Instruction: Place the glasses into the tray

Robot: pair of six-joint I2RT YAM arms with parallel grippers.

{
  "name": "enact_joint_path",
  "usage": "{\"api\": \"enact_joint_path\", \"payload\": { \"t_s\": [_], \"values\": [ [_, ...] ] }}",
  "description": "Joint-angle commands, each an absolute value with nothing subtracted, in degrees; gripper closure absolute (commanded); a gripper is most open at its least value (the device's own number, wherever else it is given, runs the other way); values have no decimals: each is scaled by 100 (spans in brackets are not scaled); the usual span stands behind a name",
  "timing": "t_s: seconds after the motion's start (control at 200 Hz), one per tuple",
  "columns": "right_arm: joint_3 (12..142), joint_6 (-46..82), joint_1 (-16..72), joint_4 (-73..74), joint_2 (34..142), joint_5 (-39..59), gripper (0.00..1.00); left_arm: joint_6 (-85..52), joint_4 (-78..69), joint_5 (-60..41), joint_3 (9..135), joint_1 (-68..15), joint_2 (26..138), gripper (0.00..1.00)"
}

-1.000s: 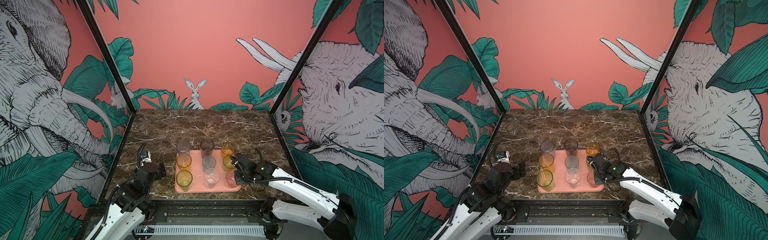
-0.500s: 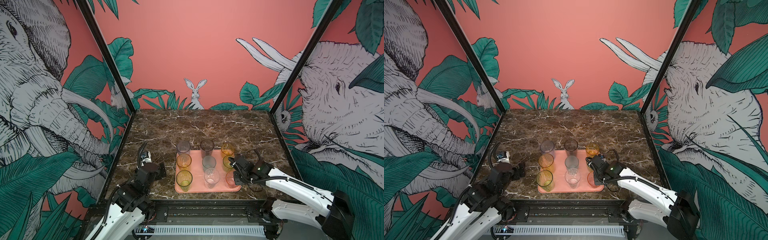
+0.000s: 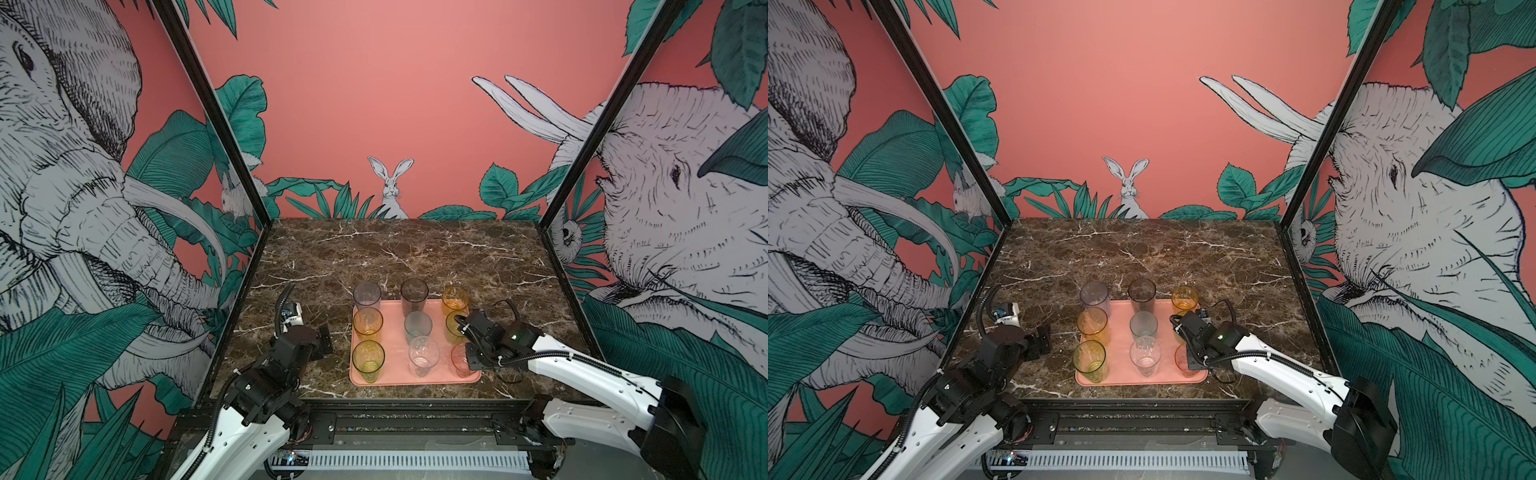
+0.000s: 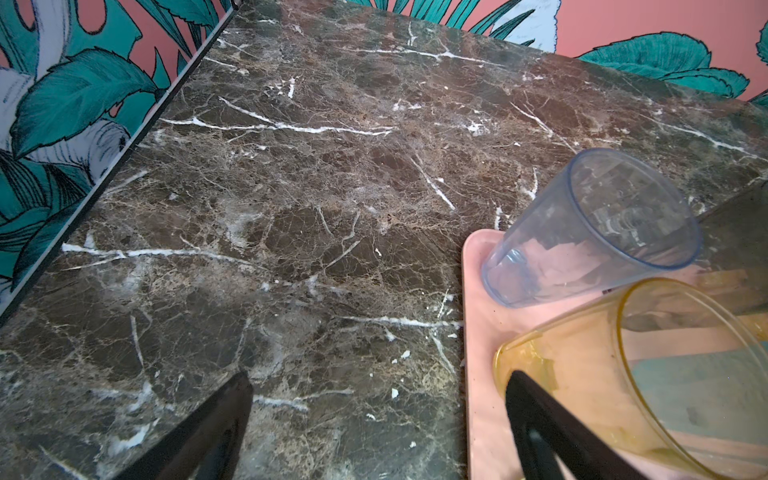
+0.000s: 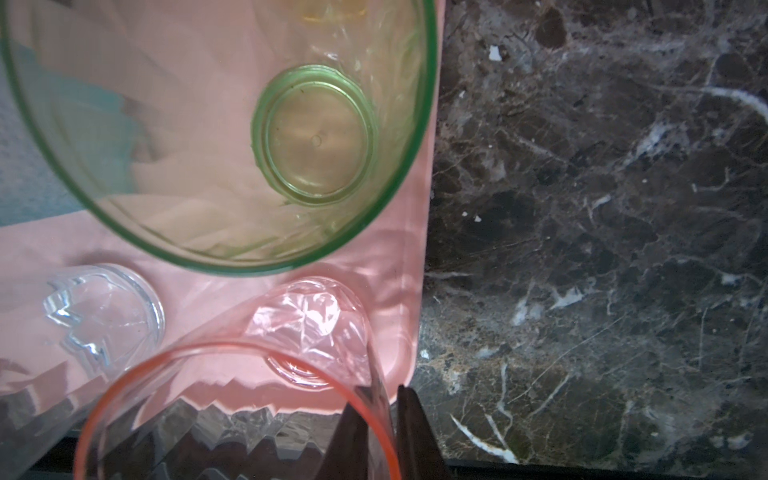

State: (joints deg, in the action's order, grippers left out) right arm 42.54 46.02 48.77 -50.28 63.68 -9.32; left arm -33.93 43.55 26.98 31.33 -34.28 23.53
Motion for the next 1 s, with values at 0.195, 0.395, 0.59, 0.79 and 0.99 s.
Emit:
{"api": "enact_joint_path", "payload": {
  "t_s": [0.195,0.395,0.59,0.79,0.99],
  "values": [
    [4673,4678,4922,-5491,6023,-1071,63,-3398,4518,2897,3159,-3401,2320,3],
    [5035,4360,4922,-5616,5579,-1251,54,-3315,4440,3070,3222,-3397,2398,3],
    [5289,3985,4905,-5329,5196,-1959,48,-3085,4259,3343,3443,-3396,2605,3],
    [5696,3042,4809,-4828,5257,-3302,33,-2565,3641,3532,3585,-3395,2869,2],
    [5851,2283,4002,-3946,5559,-3765,22,-1793,2902,3999,3768,-3400,3378,1]
  ]
}}
